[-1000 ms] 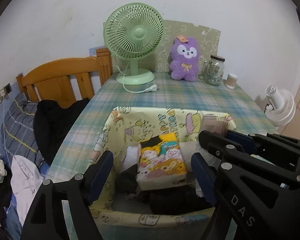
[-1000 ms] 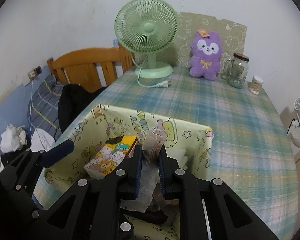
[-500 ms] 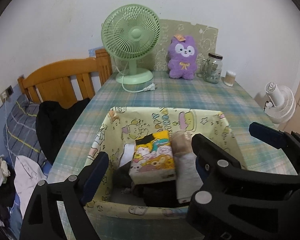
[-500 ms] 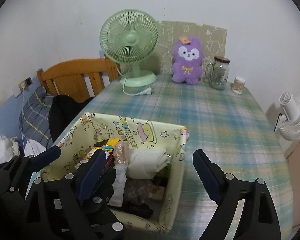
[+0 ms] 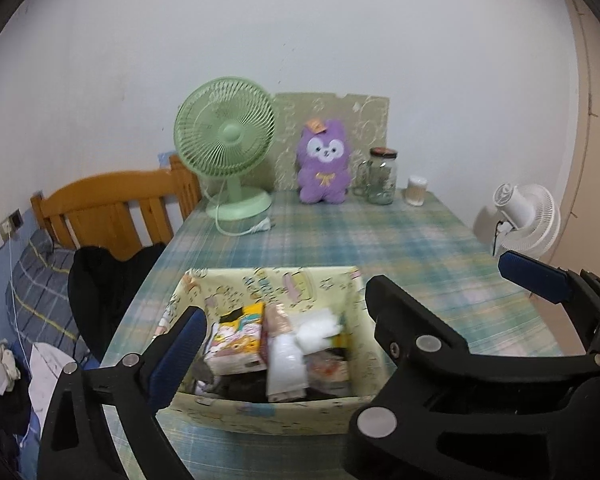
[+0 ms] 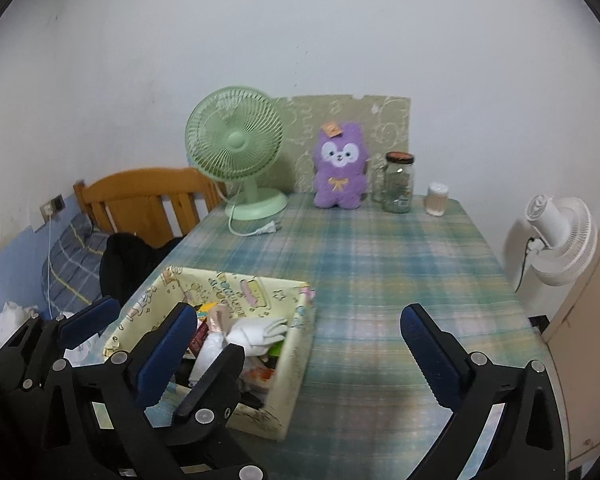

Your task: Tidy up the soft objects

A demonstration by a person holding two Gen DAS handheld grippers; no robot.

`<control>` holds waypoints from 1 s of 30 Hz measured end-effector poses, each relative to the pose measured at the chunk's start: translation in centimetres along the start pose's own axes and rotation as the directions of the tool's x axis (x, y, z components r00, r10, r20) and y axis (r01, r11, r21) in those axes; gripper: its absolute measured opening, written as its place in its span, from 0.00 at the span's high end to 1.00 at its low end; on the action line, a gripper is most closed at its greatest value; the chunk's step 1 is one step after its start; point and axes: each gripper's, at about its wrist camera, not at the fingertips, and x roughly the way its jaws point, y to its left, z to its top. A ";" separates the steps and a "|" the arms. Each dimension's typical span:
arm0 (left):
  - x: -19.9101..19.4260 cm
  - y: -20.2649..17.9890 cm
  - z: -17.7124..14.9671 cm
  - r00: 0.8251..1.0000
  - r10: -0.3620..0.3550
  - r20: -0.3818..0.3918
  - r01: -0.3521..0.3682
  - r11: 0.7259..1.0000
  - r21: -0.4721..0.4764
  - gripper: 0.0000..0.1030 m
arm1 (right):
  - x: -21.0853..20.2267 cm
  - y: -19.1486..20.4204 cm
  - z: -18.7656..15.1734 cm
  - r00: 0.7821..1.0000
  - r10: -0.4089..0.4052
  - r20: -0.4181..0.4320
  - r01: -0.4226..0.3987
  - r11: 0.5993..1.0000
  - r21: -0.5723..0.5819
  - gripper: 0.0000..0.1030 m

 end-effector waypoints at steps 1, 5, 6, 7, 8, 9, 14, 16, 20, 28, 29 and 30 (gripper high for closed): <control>-0.4 -0.5 0.1 1.000 -0.001 0.008 0.001 1.000 0.005 0.03 | -0.4 -0.3 0.0 1.000 -0.005 0.006 0.005 1.000 0.001 0.00; -1.5 -2.1 0.5 1.000 -0.010 0.024 0.010 1.000 0.023 0.03 | -2.5 -1.7 0.2 0.998 -0.032 0.052 0.032 0.999 0.003 0.00; -1.8 -2.4 0.5 1.000 -0.012 0.026 0.012 1.000 0.028 0.03 | -3.0 -2.1 0.3 0.997 -0.041 0.059 0.041 0.999 0.008 0.00; -2.1 -2.8 0.7 0.999 -0.017 0.034 0.016 0.999 0.032 0.03 | -3.3 -2.4 0.4 0.997 -0.046 0.063 0.046 0.999 0.012 0.00; -2.6 -3.3 0.9 0.999 -0.022 0.043 0.020 0.999 0.037 0.03 | -3.8 -2.8 0.4 0.996 -0.050 0.067 0.049 0.999 0.018 0.00; -2.8 -3.7 1.0 0.998 -0.026 0.049 0.024 0.999 0.040 0.03 | -4.4 -3.4 0.5 0.996 -0.055 0.075 0.053 0.998 0.027 0.00; -4.1 -5.4 1.6 0.997 -0.041 0.064 0.038 0.998 0.041 0.01 | -6.9 -5.5 0.7 0.988 -0.093 0.119 0.088 0.995 0.045 0.00; -4.5 -5.8 1.8 0.997 -0.035 0.075 0.033 0.999 0.036 0.01 | -7.9 -6.1 0.8 0.984 -0.111 0.138 0.105 0.993 0.045 0.00; -5.6 -6.1 2.3 0.994 -0.022 0.104 0.020 0.999 0.028 0.01 | -9.8 -7.7 0.6 0.975 -0.147 0.169 0.137 0.988 0.069 0.00; -7.4 -6.3 2.2 0.990 0.011 0.137 -0.014 1.000 0.022 0.01 | -12.3 -9.7 0.2 0.962 -0.183 0.202 0.163 0.980 0.113 0.00; -7.6 -6.3 2.1 0.989 0.012 0.145 -0.016 1.000 0.023 0.01 | -12.7 -9.7 0.2 0.960 -0.188 0.206 0.167 0.980 0.111 0.00; -8.0 -6.4 2.0 0.988 0.010 0.152 -0.014 1.000 0.025 0.01 | -13.1 -9.8 0.1 0.958 -0.192 0.213 0.172 0.979 0.109 0.00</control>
